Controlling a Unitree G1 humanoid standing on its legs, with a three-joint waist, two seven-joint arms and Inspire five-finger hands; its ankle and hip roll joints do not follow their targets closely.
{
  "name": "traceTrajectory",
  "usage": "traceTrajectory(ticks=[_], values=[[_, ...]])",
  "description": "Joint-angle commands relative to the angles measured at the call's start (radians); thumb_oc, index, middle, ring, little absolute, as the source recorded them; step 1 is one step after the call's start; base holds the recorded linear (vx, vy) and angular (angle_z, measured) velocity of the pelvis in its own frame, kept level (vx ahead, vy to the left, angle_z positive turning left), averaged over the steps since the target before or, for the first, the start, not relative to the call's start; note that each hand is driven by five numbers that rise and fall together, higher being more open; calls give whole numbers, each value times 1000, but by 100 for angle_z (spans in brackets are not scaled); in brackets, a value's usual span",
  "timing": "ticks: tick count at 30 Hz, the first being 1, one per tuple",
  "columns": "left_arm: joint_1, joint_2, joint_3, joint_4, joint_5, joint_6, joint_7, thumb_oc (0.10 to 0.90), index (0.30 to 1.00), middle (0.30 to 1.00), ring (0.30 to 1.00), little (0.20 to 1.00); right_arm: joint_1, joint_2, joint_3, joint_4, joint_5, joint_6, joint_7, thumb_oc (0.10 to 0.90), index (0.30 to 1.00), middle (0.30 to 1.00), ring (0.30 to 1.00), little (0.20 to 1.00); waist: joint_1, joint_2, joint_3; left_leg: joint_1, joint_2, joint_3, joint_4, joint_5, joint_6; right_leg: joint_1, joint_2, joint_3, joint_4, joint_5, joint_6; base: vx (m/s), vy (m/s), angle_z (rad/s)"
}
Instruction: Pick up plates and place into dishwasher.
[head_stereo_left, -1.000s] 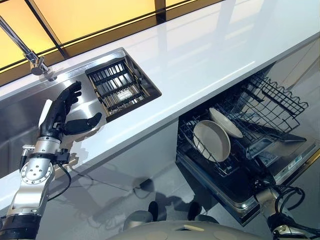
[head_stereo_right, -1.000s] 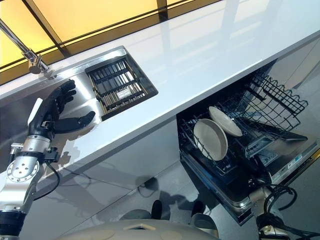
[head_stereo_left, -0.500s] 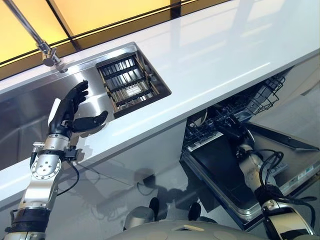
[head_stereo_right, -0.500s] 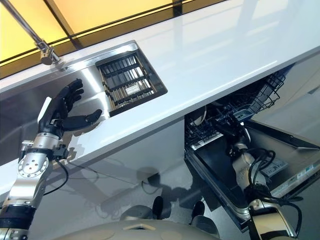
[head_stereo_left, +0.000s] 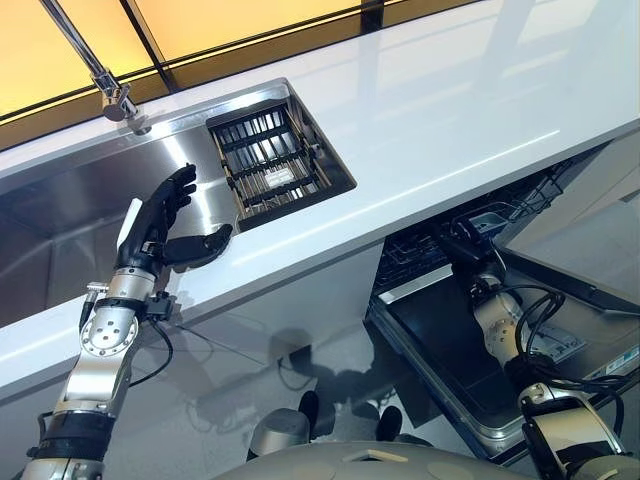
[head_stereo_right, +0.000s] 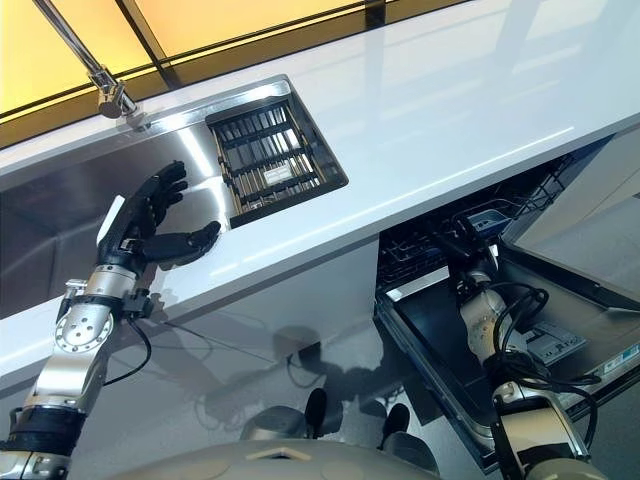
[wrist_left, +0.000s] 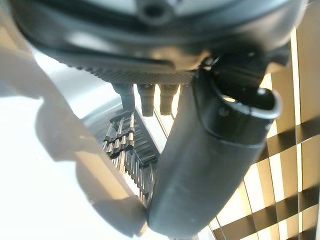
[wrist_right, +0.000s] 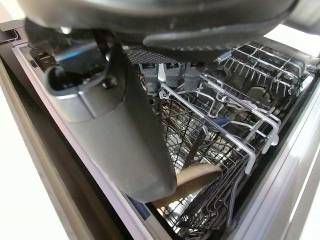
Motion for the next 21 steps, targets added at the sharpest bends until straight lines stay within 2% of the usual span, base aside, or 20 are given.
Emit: traceTrajectory(ticks=[1, 4, 7, 9, 11, 13, 17, 21], values=[[-101, 76, -24, -38, -89, -104, 20, 800, 900, 900, 900, 900, -321, 37, 50, -187, -98, -106, -2, 800, 900, 900, 900, 900, -9, -73, -82, -35, -121, 64, 145, -166, 77, 29, 23, 4, 136, -191, 0, -10, 33, -1], [-127, 69, -27, -36, -90, -88, 37, 800, 900, 900, 900, 900, -272, 5, 12, -204, -169, -73, -101, 800, 900, 900, 900, 900, -39, -82, -75, -28, -115, 92, 162, -183, 88, 23, 19, 21, 164, -199, 5, -19, 28, -6], [-151, 71, -28, -28, -93, -77, 37, 800, 900, 900, 900, 900, -215, -41, -34, -232, -234, -44, -127, 800, 900, 900, 900, 900, -64, -87, -69, -24, -112, 109, 173, -194, 97, 13, 15, 33, 191, -205, 12, -33, 3, -12], [-166, 74, -29, -15, -96, -80, 34, 800, 900, 900, 900, 900, -169, -79, -63, -248, -285, -28, -128, 800, 900, 900, 900, 900, -81, -89, -63, -20, -110, 116, 171, -196, 101, 3, 13, 40, 211, -208, 19, -47, -14, -10], [-172, 73, -22, -15, -87, -81, 28, 800, 900, 900, 900, 900, -90, -105, -111, -278, -282, -12, -107, 800, 900, 900, 900, 900, -101, -91, -59, -11, -106, 121, 156, -192, 104, -6, 14, 48, 222, -207, 27, -71, -60, -10], [-175, 77, -14, -13, -84, -83, 22, 800, 900, 900, 900, 900, -47, -109, -141, -291, -274, 0, -88, 800, 900, 900, 900, 900, -111, -89, -56, -2, -103, 119, 132, -184, 104, -10, 17, 51, 224, -206, 32, -71, -64, -11], [-192, 83, -13, -16, -84, -75, 38, 800, 900, 900, 900, 900, 37, -107, -183, -304, -347, 9, -64, 800, 900, 900, 900, 900, -132, -81, -61, 17, -94, 109, 49, -144, 90, -8, 32, 48, 197, -194, 39, -71, -61, -15], [-206, 82, -11, 3, -87, -82, 42, 800, 900, 900, 900, 900, 52, -112, -187, -283, -343, 9, -65, 800, 900, 900, 900, 900, -143, -85, -67, 10, -96, 126, 81, -161, 83, -6, 40, 57, 167, -188, 33, -65, -72, -4]])
